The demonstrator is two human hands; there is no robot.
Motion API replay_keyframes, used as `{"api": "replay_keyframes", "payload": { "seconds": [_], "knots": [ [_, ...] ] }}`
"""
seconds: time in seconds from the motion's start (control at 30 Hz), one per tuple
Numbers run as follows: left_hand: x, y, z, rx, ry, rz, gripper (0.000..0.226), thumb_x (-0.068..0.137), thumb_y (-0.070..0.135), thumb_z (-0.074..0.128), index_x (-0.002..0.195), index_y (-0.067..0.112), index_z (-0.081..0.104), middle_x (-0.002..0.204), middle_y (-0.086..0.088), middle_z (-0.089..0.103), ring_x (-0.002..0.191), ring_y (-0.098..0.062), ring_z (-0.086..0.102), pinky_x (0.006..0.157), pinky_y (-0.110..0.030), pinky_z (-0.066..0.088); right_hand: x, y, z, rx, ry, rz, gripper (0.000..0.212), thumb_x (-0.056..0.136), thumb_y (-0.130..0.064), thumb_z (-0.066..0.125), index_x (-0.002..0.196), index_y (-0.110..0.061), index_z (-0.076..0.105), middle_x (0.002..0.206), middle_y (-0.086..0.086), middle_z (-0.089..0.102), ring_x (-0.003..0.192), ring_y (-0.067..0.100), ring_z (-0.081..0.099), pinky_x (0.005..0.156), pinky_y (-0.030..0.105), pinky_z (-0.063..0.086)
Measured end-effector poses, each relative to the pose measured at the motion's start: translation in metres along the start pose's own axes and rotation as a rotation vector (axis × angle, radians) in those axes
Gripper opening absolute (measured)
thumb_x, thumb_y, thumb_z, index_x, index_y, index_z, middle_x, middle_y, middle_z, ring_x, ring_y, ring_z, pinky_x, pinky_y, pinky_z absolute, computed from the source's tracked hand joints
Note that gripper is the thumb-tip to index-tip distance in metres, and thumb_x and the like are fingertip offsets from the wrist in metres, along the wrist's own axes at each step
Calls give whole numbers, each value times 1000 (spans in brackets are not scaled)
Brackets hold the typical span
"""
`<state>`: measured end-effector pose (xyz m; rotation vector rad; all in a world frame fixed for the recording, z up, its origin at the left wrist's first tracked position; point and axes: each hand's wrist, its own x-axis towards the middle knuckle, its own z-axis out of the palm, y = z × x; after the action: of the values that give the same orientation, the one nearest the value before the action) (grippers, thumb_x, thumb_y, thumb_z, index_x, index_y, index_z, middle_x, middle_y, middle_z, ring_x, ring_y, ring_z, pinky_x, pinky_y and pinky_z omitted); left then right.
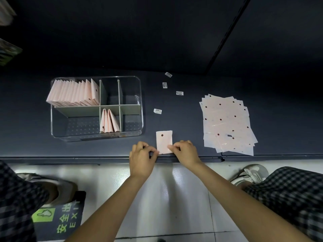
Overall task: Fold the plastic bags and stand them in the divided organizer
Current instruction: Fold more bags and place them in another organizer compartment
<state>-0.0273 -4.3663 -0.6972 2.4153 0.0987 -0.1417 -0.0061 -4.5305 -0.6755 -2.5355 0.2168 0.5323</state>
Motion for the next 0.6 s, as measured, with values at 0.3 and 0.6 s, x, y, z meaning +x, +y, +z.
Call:
{"api": "replay_keyframes", "payload": {
  "seconds": [0.3,0.6],
  "knots": [
    [-8,12,-3,180,46,416,20,81,10,69,100,7,63,112,-10,60,99,-32,58,83,-42,48,7,-15,-5,-3,-45,141,56,92,-40,53,46,-16,32,49,-2,35,69,26,39,65,30,30],
    [-9,0,-5,286,-37,670,48,61,15,88,106,6,71,110,-7,70,99,-20,68,88,-46,53,7,-20,-15,57,-241,242,48,93,-32,55,51,-16,36,54,-1,37,51,15,36,49,27,27]
  ]
}}
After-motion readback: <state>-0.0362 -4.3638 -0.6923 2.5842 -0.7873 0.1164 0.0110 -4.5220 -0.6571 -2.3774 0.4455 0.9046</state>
